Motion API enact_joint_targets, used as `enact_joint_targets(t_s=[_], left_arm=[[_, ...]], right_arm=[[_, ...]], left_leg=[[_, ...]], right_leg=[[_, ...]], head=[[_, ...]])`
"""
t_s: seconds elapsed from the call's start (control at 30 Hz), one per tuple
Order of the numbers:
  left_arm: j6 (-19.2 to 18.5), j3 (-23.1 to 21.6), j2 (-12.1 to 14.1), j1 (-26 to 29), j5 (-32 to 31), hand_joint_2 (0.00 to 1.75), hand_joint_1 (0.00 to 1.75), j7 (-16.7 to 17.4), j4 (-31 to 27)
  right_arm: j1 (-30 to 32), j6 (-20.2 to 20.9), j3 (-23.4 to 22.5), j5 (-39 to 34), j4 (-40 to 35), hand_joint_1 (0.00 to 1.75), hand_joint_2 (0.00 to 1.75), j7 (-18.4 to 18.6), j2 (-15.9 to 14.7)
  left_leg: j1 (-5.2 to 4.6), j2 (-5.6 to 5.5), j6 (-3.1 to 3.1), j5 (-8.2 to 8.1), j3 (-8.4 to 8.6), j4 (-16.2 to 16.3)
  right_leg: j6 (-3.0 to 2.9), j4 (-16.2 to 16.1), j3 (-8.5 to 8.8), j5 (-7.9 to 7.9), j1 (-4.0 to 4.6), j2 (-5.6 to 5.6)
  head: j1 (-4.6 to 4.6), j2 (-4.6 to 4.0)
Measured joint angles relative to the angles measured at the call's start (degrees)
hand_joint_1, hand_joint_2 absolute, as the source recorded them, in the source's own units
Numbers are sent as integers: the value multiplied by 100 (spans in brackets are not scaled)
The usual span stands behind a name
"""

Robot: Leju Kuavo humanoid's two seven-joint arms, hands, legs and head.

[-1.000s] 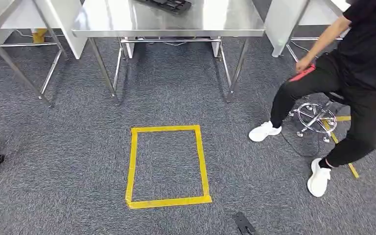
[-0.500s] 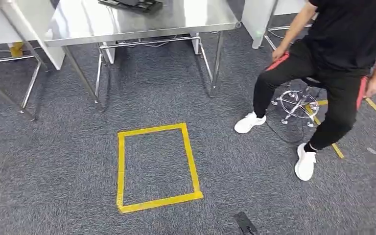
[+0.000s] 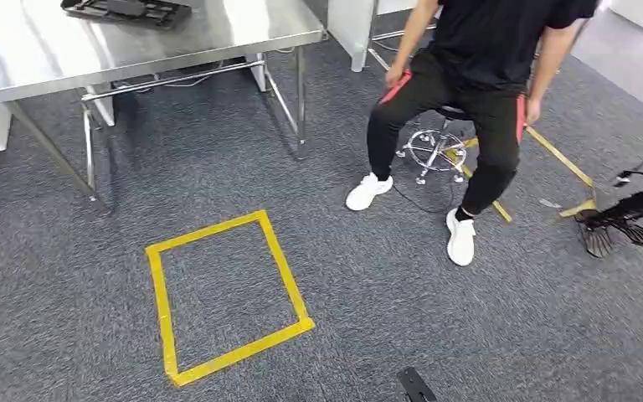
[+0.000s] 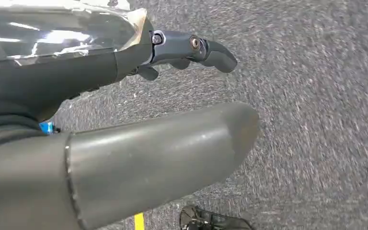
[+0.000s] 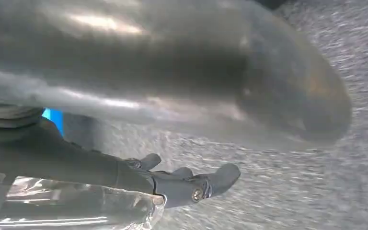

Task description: Take the parts from the cabinet and place them on the table.

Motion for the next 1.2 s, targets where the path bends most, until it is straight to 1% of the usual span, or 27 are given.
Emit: enact_joint_targets(t_s=[0.03, 0.07, 0.1, 0.23, 0.27, 0.3, 0.33, 0.4, 0.43, 0.47, 0.53, 0.57, 0.6, 0.63, 0.67, 0.73, 0.77, 0.8, 0.83, 0.9, 0.93, 0.97, 1.0, 1.07, 1.1, 1.13, 1.2], left_arm=[[0, -2, -7, 0, -2, 0, 0, 7, 0], [0, -2, -9, 0, -7, 0, 0, 7, 0], [0, -2, 0, 2, -7, 0, 0, 9, 0], [2, -7, -9, -15, -31, 0, 0, 22, -2], [4, -7, -9, -21, -33, 0, 0, 22, -2], [4, -9, -9, -16, -33, 0, 0, 22, 0], [4, -13, -11, -1, -33, 0, 0, 22, 0], [4, -11, -2, 24, -33, 0, 0, 24, 2], [9, -11, 0, 30, -33, 0, 0, 26, 4], [17, -11, 0, 31, -33, 0, 0, 26, 2], [53, -11, 7, 30, -31, 0, 0, -2, 2], [72, -11, 15, 31, -31, 0, 0, -39, 4], [83, -13, 15, 38, -31, 0, 0, -72, 13], [103, -13, 15, 45, -31, 0, 0, -105, 24], [118, -15, 13, 53, -33, 0, 0, -127, 33], [120, -11, 26, 63, -33, 0, 0, -155, 35], [118, -9, 18, 56, -33, 0, 0, -164, 35], [118, -9, 50, 45, -37, 0, 0, -168, 35], [116, -9, 61, 50, -40, 0, 0, -168, 35], [114, -9, 81, 67, -39, 0, 0, -168, 37], [114, -9, 92, 67, -42, 0, 0, -168, 37], [116, -9, 96, 66, -39, 0, 0, -168, 37], [116, -9, 98, 62, -42, 0, 0, -168, 37], [122, -9, 101, 58, -42, 0, 0, -168, 37], [129, -9, 107, 57, -44, 0, 0, -164, 37], [149, -9, 111, 60, -44, 0, 0, -159, 39], [197, -9, 116, 47, -50, 0, 0, -127, 39]], right_arm=[[-2, 0, 0, 0, 0, 0, 0, 4, -4], [-10, 0, 0, 0, 0, 0, 0, 6, -2], [-27, 0, 0, 0, 0, 0, 0, 9, 18], [0, -4, 0, 0, 18, 0, 0, 15, 11], [11, -4, 0, 0, 20, 0, 0, 15, 22], [4, -4, -2, 0, 20, 0, 0, 20, 28], [-9, -4, -4, 0, 20, 0, 0, 20, 28], [-12, -4, -4, 2, 20, 0, 0, 20, 33], [0, -4, -4, 2, 22, 0, 0, 24, 37], [8, 11, -4, 7, 24, 0, 0, 39, 35], [6, 28, -4, 7, 24, 0, 0, 44, 44], [3, 37, -4, 9, 24, 0, 0, 44, 57], [2, 50, -4, 11, 24, 0, 0, 37, 59], [-19, 59, -4, 13, 24, 0, 0, 35, 59], [-12, 63, -4, 13, 24, 0, 0, 28, 63], [34, 85, -4, 11, 28, 0, 0, 22, 68], [42, 96, -2, 17, 33, 0, 0, 22, 59], [42, 107, -2, 22, 33, 0, 0, 22, 90], [19, 109, -2, 22, 31, 0, 0, 17, 92], [-17, 109, -2, 26, 31, 0, 0, 15, 98], [-12, 109, -2, 26, 31, 0, 0, 15, 105], [6, 109, -2, 31, 31, 0, 0, 15, 105], [13, 109, -2, 46, 31, 0, 0, 15, 105], [0, 109, -2, 81, 31, 0, 0, 20, 105], [-22, 114, -2, 100, 31, 0, 0, 39, 118], [-42, 127, -2, 109, 31, 0, 0, 66, 122], [-45, 173, -2, 129, 31, 0, 0, 105, 138]], left_leg=[[9, 59, -20, -8, 15, 2], [-3, 114, -54, -22, 39, 8], [-54, 165, -107, -39, 51, 11], [-37, 342, -227, -42, 107, -18], [1, 102, -277, -134, 75, 60], [8, -163, -265, -347, -26, 312], [11, -305, -255, -641, -233, 798], [7, -387, -262, -1015, -654, 1717], [8, -390, -262, -1020, -760, 1918], [10, -389, -256, -872, -722, 1804], [39, -435, -251, -342, -339, 971], [80, -627, -254, -91, -94, 445], [123, -1033, -259, -161, -32, 291], [128, -1070, -261, -170, -43, 206], [81, -978, -256, -171, -65, 245], [54, -825, -165, -136, -75, 237], [109, -714, -106, -97, -67, 180], [86, -648, -84, -86, -55, 158], [79, -537, -31, -88, -58, 157], [36, -324, -22, -92, -69, 157], [34, -232, -20, -94, -73, 158], [34, -157, -22, -95, -70, 158], [38, -85, -25, -97, -68, 158], [43, 45, -50, -111, -44, 158], [19, 105, -82, -124, -17, 159], [-19, 165, -133, -148, -2, 162], [-18, 249, -187, -139, 27, 144]], right_leg=[[67, -589, 336, 195, -18, -99], [98, -1106, 640, 336, -26, -336], [27, -1168, 667, 340, 22, -486], [-155, -1172, 598, 390, 39, -207], [-199, -1193, 625, 412, -71, -134], [-274, -1190, 614, 435, -50, -89], [-323, -1190, 606, 437, -39, -33], [-346, -1186, 594, 447, -1, 115], [-345, -1180, 597, 447, 8, 191], [-344, -1176, 604, 446, 10, 267], [-339, -1143, 614, 443, -1, 441], [-327, -1106, 602, 436, -4, 531], [-284, -1062, 540, 420, 17, 591], [-260, -984, 473, 411, 60, 655], [-207, -1003, 412, 445, 14, 723], [-114, -1059, 324, 506, -14, 894], [-91, -999, 296, 481, -2, 818], [-98, -818, 197, 381, 44, 419], [-130, -473, 7, 198, 47, 228], [-163, 411, -408, -151, 30, 93], [-137, 685, -518, -215, 21, 75], [-97, 659, -475, -177, 8, 64], [-43, 381, -311, -62, -2, 45], [49, -671, 303, 277, -11, -145], [12, -1086, 527, 329, 3, -416], [-26, -1078, 549, 374, 76, -395], [-82, -1040, 498, 381, 86, -270]], head=[[-2, 0], [0, 0], [-2, 2], [-15, 2], [-28, 0], [-33, 0], [-42, 0], [-48, 0], [-46, 0], [-46, 0], [-48, 0], [-48, 0], [-42, 0], [-30, 2], [-28, 0], [-28, 0], [-28, 2], [-2, 0], [42, 0], [39, 0], [39, 0], [42, 0], [42, 0], [42, 2], [46, 2], [33, 0], [15, 0]])
